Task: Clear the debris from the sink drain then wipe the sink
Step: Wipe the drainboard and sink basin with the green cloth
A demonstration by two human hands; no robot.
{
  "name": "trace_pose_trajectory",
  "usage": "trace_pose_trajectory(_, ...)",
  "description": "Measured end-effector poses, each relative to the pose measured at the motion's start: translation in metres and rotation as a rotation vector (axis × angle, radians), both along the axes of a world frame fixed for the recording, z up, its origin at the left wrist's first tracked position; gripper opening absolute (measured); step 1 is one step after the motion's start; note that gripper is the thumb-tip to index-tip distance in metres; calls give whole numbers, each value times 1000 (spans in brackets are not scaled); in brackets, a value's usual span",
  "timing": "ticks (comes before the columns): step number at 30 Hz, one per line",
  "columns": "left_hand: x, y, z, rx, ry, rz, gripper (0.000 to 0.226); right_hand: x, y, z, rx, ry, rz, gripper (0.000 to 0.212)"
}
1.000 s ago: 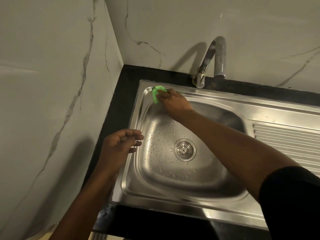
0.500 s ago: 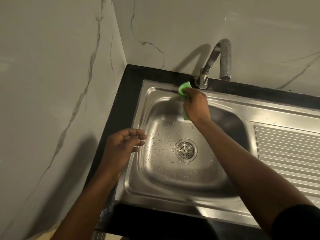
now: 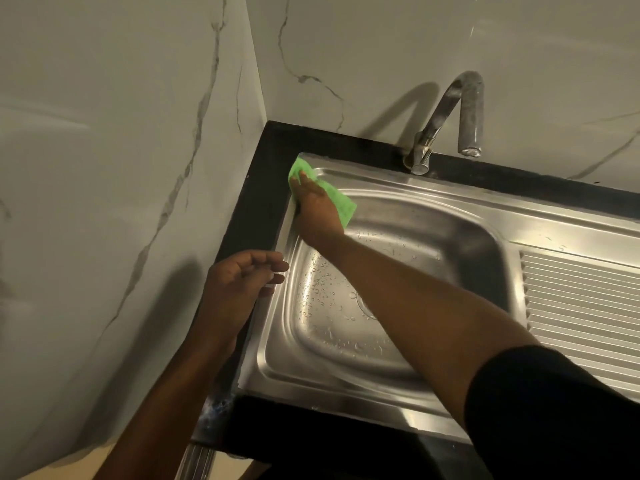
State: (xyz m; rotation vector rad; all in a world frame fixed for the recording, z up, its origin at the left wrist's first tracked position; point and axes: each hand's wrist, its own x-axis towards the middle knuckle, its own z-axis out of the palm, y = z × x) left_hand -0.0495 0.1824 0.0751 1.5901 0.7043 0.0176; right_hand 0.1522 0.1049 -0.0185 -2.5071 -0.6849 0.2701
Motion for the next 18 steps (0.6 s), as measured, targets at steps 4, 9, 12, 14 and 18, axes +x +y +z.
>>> trace_pose_trajectory(4,-2,-5,3,-19,-39,11,28,-38,-16,-3,51,-10,66,68)
trace_pose_trajectory(9,-6,-11,3,-36,-61,24,20,-98,-50,10,151,40,221,57)
trace_pose_trajectory(12,-10,-13,5,-38,-60,12,31,-138,-68,19,193,129,294,43)
trace_pose_trajectory(14,-12,-14,7,-34,-52,12,34,-160,-78,27,162,191,345,51)
trace_pose_trajectory(18,-15,-17,10,-29,-47,27,31,-194,-100,37,102,362,465,55)
